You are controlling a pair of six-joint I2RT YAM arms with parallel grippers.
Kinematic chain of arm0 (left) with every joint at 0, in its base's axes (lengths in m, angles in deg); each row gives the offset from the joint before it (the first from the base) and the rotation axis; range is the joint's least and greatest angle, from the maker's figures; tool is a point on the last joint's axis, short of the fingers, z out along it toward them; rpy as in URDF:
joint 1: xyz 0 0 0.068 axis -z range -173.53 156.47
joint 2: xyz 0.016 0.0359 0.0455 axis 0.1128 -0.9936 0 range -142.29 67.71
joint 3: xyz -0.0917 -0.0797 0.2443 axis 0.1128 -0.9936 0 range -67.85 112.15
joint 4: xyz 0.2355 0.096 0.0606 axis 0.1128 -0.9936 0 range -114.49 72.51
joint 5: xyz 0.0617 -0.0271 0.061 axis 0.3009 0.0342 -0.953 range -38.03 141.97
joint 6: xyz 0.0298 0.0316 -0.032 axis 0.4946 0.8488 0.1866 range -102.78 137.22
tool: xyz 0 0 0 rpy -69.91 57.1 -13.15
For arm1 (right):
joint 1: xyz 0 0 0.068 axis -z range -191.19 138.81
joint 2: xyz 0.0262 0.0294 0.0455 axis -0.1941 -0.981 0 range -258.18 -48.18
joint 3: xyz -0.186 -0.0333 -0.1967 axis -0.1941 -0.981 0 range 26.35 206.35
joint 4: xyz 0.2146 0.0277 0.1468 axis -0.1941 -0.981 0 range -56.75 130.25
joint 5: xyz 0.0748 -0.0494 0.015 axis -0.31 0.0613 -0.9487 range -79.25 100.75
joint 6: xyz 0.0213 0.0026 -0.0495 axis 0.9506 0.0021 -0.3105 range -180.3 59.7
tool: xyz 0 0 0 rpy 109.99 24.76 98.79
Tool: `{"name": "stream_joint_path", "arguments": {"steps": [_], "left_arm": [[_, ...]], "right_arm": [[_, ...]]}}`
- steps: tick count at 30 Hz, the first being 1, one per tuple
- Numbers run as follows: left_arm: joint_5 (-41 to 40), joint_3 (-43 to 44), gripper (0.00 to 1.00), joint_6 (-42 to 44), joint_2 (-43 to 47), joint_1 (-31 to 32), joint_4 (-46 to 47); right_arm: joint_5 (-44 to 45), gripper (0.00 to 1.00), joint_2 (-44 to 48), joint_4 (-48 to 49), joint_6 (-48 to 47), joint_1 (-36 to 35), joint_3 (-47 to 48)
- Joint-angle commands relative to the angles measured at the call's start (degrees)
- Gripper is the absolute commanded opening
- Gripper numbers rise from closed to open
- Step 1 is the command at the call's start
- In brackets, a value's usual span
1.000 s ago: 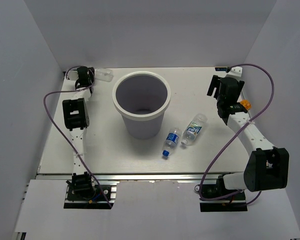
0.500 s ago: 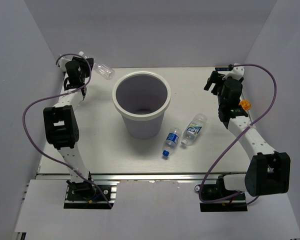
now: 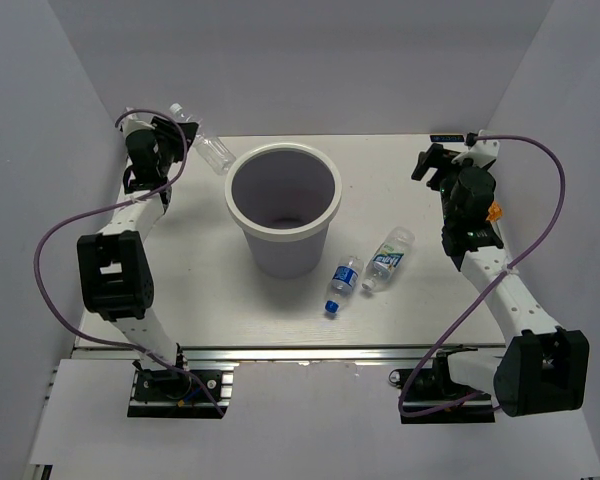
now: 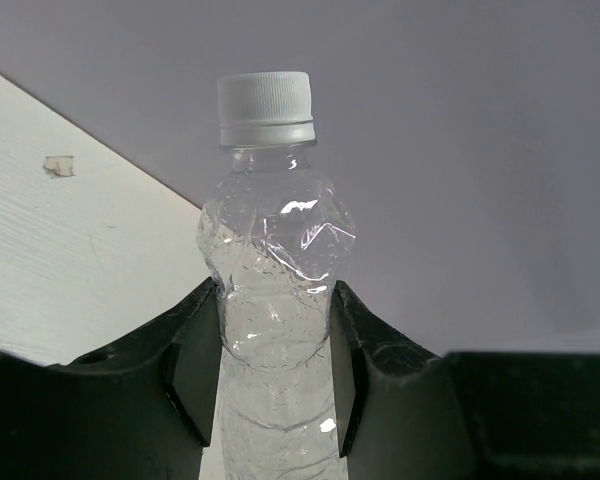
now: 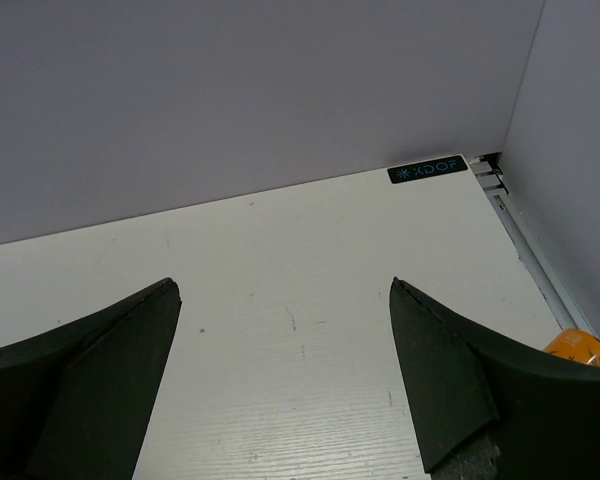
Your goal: Put the plastic bottles in the bin
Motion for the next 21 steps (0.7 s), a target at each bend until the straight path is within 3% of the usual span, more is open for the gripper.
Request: {"name": "stream_joint_path", "arguments": {"steps": [1, 12, 21], "left_arm": [[2.4, -0.4, 0.00, 2.5, 7.0, 0.6, 0.1], [10.6, -6.0, 0.00, 4.4, 13.7, 1.5, 3.4], [12.8, -2.2, 0.00, 6.6, 14.0, 1.9, 2.0]], "right_arm": [[1.1, 0.89, 1.9, 4.4, -0.2, 0.1, -0.9], [-1.0, 0.89, 1.3, 6.6, 0.4, 0.0, 1.0], [-2.3, 0.89, -0.6, 6.9, 0.6, -0.3, 2.3]]}}
